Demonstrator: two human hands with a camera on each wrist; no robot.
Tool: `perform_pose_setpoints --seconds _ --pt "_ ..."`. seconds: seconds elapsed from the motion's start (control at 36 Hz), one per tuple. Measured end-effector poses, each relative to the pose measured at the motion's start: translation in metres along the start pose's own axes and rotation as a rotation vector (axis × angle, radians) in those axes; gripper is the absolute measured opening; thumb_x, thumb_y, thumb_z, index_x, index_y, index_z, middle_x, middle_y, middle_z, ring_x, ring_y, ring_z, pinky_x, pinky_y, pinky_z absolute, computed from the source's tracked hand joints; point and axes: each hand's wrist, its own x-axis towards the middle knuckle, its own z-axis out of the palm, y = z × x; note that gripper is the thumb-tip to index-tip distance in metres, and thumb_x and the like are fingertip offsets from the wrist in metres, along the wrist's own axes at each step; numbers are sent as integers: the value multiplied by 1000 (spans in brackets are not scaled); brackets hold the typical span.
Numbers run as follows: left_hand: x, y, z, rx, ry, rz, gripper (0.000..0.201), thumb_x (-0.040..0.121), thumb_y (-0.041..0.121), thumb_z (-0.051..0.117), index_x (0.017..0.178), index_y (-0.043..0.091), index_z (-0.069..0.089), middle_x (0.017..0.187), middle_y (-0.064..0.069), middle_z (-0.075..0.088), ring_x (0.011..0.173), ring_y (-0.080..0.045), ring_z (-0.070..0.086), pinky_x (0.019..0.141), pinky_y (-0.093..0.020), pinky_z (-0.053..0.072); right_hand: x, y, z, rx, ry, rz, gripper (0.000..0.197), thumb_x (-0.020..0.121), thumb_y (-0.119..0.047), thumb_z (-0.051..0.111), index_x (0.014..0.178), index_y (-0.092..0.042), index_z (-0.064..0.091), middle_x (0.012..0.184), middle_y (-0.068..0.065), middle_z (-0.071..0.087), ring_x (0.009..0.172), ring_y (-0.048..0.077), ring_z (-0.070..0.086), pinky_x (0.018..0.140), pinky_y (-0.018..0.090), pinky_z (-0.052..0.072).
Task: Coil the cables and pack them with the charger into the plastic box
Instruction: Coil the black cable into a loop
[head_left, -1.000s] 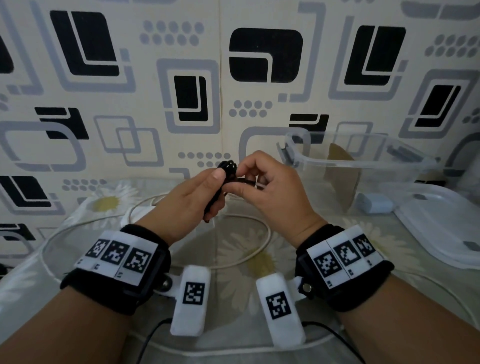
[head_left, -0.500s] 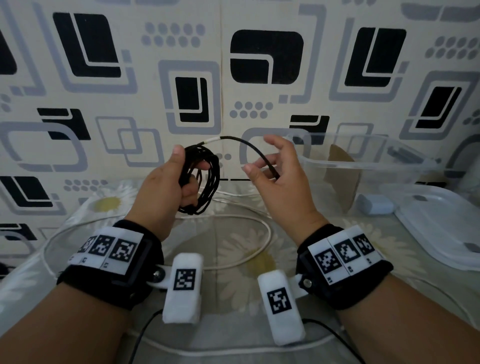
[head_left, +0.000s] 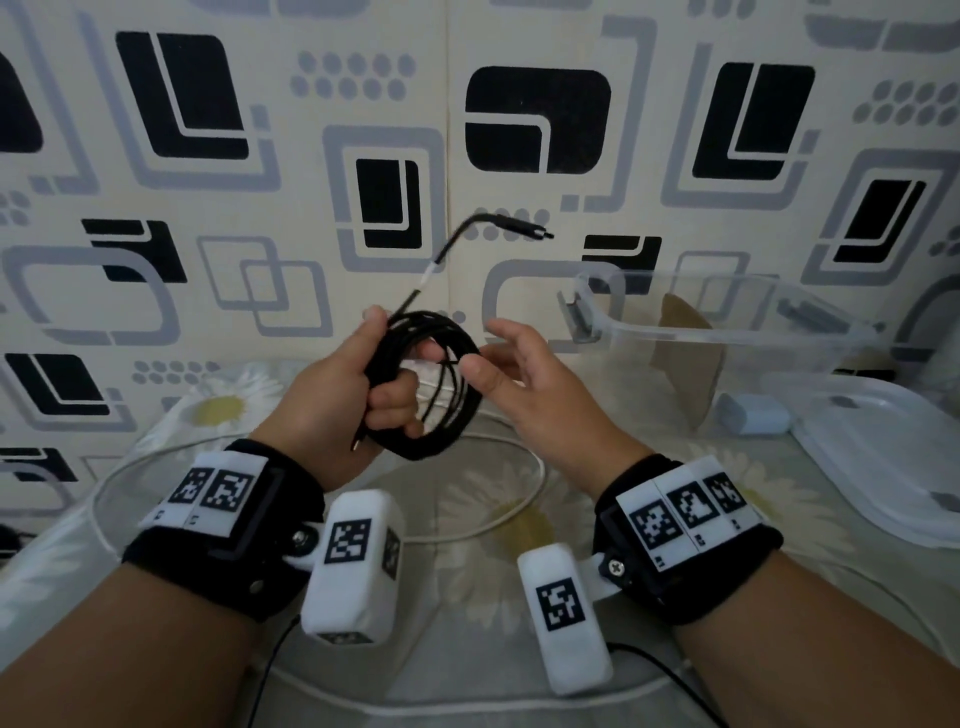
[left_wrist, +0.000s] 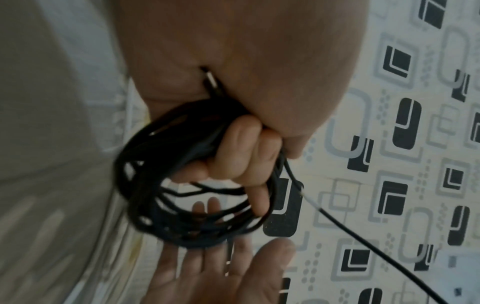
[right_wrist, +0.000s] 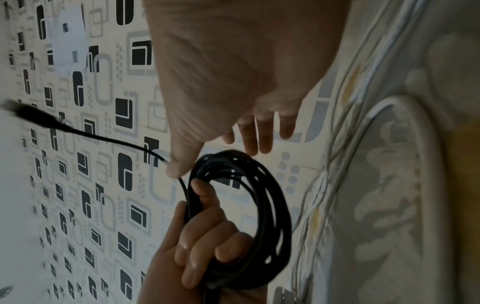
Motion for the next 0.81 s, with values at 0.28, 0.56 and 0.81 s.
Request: perform_pose_setpoints --seconds 0.28,0.56,0.81 --pt "0 -7 5 282 -22 -72 63 99 56 26 82 15 70 49 5 22 42 -12 18 57 -32 32 -4 -18 -13 221 371 -450 20 93 -23 62 112 -20 61 70 0 50 63 10 48 64 23 43" --pt "-3 -4 5 241 -58 -104 67 100 54 24 80 14 74 45 5 21 38 -10 16 51 -28 34 -3 -15 -8 332 214 -349 28 95 -9 55 123 -5 56 107 9 68 108 19 63 99 27 47" --pt "-4 0 5 40 -131 -61 69 100 47 20 79 10 75 40 5 23 33 -8 19 46 -24 38 -2 -9 -3 291 -30 -78 42 92 -14 59 132 -18 46 118 4 62 110 8 60 100 29 46"
